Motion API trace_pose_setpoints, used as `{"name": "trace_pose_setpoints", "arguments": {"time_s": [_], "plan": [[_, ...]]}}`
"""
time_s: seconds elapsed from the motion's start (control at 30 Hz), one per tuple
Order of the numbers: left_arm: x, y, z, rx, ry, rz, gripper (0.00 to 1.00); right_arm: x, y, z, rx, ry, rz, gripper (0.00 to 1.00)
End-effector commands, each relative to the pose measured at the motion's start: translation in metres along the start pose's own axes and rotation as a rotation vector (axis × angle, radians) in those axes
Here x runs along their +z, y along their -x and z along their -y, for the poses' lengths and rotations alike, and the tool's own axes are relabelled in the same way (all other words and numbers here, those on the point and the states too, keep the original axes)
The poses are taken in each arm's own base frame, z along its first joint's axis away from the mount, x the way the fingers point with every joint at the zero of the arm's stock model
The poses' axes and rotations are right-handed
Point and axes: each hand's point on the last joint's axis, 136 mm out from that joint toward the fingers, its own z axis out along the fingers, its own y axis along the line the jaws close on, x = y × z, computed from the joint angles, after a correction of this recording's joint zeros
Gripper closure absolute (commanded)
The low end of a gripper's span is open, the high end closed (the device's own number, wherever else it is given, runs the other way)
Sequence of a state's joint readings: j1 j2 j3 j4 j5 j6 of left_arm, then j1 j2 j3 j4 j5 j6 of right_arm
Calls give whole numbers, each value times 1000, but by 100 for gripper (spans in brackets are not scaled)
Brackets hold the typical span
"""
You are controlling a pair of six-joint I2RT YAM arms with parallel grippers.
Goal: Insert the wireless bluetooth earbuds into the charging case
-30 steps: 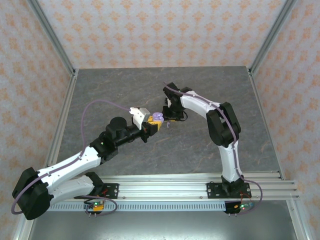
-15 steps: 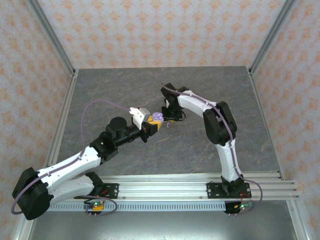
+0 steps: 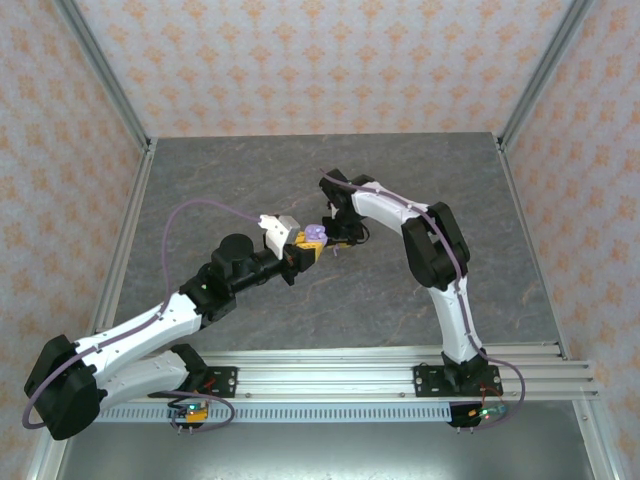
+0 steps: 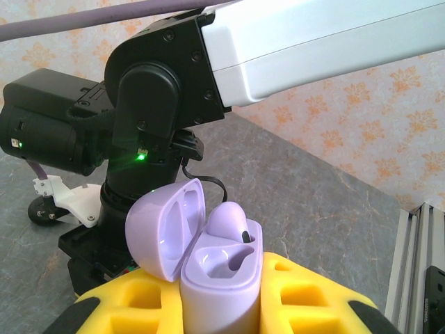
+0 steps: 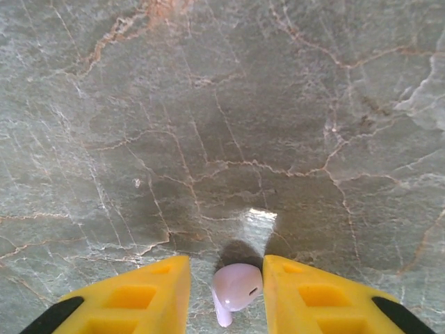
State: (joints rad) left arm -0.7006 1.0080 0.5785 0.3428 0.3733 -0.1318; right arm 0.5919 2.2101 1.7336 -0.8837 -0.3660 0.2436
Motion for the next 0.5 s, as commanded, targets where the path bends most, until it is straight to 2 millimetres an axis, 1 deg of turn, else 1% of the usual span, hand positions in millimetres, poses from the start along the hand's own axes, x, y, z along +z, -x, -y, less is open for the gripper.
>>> {"name": "trace_pose_setpoints", "arguments": {"time_s": [0.0,0.2,0.47], "plan": [[-3,5,-1,15,16,18,90,6,-6,5,2,-58,-28,67],[-3,4,-1,15,16,16,89,11,-10,8,-2,-86,-39,68],[-3,3,-2,14,18,13,89,16,-11,10,7,-100,-40,73]]}}
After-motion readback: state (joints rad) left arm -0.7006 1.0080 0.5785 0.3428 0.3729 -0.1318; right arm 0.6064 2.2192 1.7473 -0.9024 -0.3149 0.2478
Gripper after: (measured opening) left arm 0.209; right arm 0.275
